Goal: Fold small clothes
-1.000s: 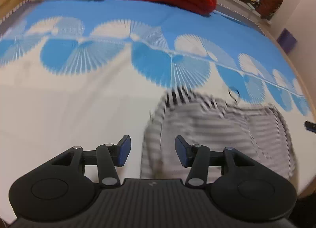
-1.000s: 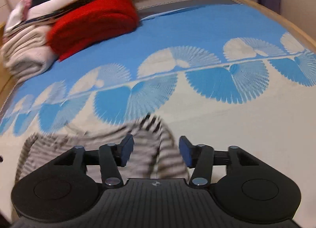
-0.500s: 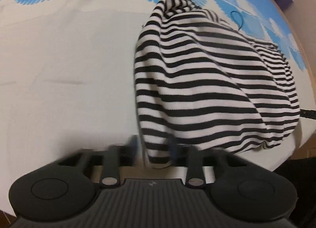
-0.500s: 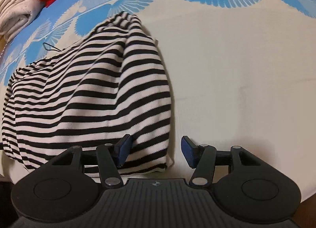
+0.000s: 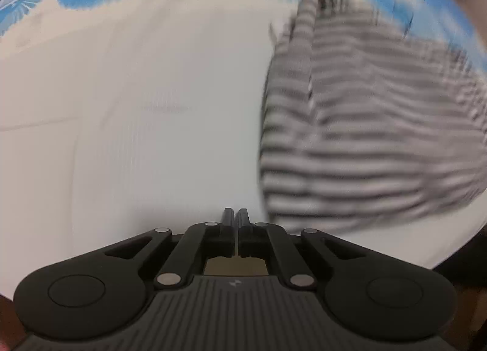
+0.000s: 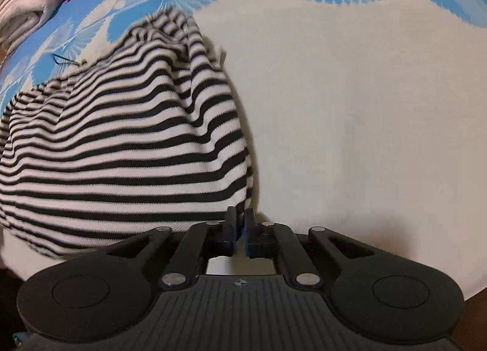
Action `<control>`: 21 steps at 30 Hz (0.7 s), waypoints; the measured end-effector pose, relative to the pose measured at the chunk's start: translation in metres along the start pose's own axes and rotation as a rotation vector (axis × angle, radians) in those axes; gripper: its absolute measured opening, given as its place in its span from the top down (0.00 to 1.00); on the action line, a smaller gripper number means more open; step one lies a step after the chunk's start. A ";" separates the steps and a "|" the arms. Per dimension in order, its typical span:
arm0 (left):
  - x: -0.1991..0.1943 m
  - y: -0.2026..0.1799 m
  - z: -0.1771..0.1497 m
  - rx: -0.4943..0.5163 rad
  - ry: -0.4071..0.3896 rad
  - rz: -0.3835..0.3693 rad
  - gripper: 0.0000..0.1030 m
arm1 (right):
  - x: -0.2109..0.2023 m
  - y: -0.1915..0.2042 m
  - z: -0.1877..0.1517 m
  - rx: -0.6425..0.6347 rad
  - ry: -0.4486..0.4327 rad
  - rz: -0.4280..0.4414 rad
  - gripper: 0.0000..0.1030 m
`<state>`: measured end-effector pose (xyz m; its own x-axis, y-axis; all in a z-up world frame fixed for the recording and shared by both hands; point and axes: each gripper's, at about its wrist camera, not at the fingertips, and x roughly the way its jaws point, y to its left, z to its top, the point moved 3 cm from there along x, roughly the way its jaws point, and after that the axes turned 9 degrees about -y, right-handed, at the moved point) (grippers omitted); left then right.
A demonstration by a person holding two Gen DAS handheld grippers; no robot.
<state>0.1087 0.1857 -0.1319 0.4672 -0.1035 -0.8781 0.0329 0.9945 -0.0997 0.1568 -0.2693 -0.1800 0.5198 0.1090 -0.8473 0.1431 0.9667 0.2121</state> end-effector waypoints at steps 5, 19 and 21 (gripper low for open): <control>-0.022 -0.023 0.028 -0.056 -0.159 -0.154 0.84 | -0.017 -0.001 0.017 0.071 -0.131 0.018 0.69; -0.002 -0.053 0.059 -0.096 -0.185 -0.029 0.52 | -0.007 0.016 0.023 -0.013 -0.130 -0.027 0.56; -0.007 -0.048 0.071 -0.144 -0.254 -0.018 0.51 | -0.012 0.012 0.028 0.017 -0.170 -0.026 0.56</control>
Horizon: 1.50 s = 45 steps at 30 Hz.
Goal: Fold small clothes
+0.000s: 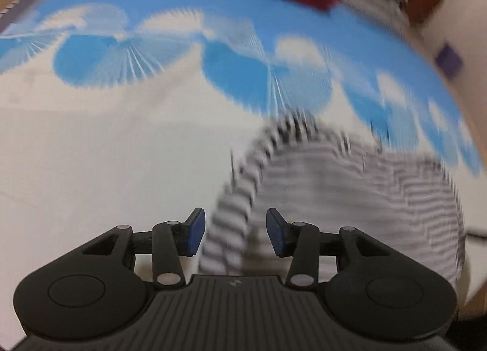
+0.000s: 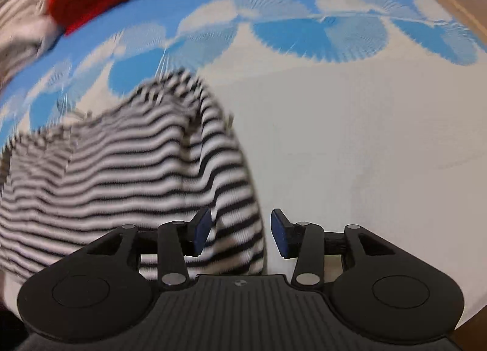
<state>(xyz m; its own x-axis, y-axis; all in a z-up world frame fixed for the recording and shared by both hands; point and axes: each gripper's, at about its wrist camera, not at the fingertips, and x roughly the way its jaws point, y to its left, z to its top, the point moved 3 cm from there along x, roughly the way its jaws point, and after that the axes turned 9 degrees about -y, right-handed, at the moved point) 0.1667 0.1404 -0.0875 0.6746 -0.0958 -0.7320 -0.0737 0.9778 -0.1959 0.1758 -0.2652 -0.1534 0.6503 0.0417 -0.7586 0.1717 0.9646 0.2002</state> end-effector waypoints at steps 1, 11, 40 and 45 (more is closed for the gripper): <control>0.004 -0.001 0.004 -0.006 -0.010 0.006 0.47 | 0.000 -0.001 0.003 0.008 -0.005 0.005 0.56; 0.049 0.011 0.008 0.045 0.003 0.210 0.99 | 0.026 0.010 0.002 -0.032 0.055 0.000 0.56; 0.019 -0.075 -0.053 0.301 0.236 -0.136 0.53 | 0.007 0.002 -0.033 -0.228 0.113 -0.044 0.56; 0.011 -0.051 -0.058 0.247 0.265 -0.096 0.59 | -0.009 0.003 -0.026 -0.188 0.031 0.027 0.56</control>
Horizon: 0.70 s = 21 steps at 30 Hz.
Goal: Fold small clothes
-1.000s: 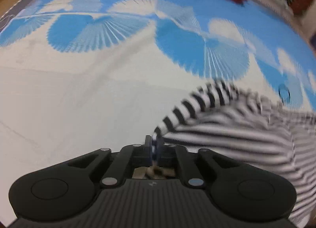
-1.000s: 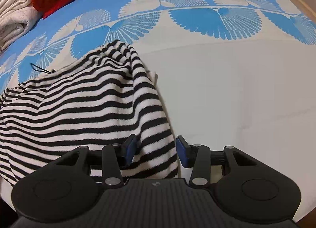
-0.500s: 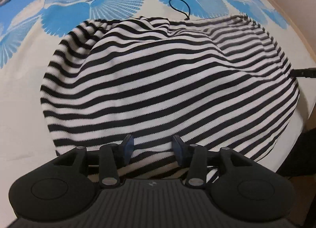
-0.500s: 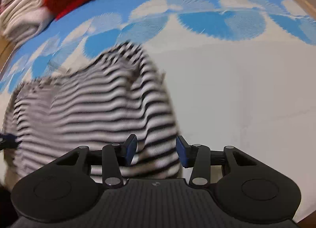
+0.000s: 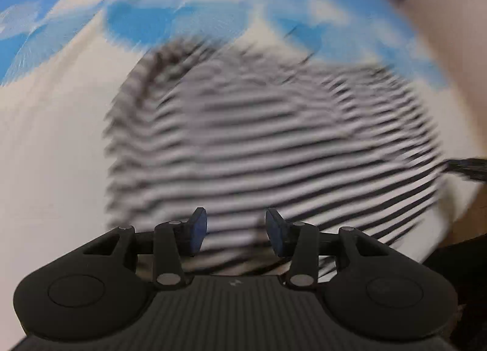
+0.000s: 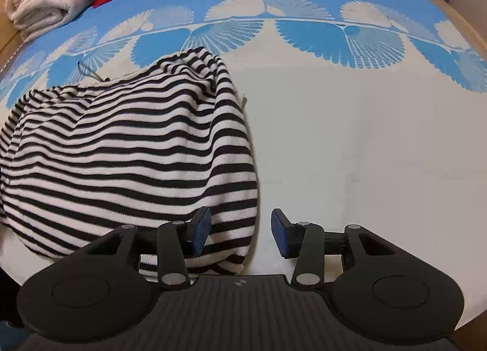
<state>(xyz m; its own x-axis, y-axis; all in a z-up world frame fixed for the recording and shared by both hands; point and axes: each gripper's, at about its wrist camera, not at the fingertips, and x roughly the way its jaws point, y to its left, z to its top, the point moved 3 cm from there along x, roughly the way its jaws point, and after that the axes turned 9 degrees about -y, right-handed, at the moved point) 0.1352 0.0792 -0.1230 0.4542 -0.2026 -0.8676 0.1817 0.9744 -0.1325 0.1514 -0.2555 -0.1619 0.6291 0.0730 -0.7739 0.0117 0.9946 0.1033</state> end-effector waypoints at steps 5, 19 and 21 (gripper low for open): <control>-0.002 0.004 -0.003 0.048 -0.012 0.038 0.64 | 0.000 0.012 -0.004 -0.119 -0.010 -0.072 0.56; -0.012 -0.001 0.006 0.034 -0.097 0.032 0.63 | -0.016 0.048 0.010 -0.163 -0.153 0.046 0.55; -0.011 0.000 0.007 0.040 -0.093 0.037 0.63 | -0.015 0.053 0.009 -0.174 -0.153 0.045 0.55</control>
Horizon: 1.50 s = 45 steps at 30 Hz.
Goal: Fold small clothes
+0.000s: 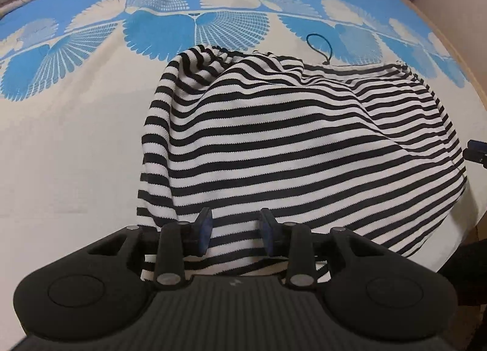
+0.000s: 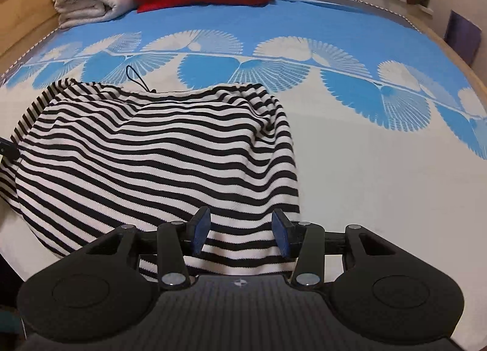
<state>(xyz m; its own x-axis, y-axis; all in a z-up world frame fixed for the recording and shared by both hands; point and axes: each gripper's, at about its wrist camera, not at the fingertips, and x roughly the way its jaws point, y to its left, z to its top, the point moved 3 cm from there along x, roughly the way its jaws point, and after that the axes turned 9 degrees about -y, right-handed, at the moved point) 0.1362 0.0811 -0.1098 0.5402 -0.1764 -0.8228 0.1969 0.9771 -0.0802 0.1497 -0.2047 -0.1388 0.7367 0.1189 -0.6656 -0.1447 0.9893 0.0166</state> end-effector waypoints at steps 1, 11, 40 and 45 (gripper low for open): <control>0.000 -0.001 0.000 0.004 0.000 -0.001 0.63 | 0.002 0.001 0.001 0.002 -0.001 0.001 0.55; -0.019 0.002 0.008 0.016 -0.072 0.042 0.63 | 0.023 0.005 -0.006 -0.054 0.084 -0.101 0.56; -0.183 0.054 -0.020 -0.236 -0.612 0.304 0.47 | -0.044 0.067 0.007 0.175 -0.250 -0.156 0.56; -0.185 0.057 -0.026 -0.184 -0.614 0.327 0.45 | -0.026 0.101 0.013 0.118 -0.234 -0.145 0.56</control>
<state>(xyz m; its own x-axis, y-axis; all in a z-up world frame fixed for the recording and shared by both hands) 0.0264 0.1729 0.0234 0.9211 0.1466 -0.3607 -0.1656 0.9859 -0.0222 0.1243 -0.1072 -0.1104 0.8782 -0.0222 -0.4778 0.0414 0.9987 0.0297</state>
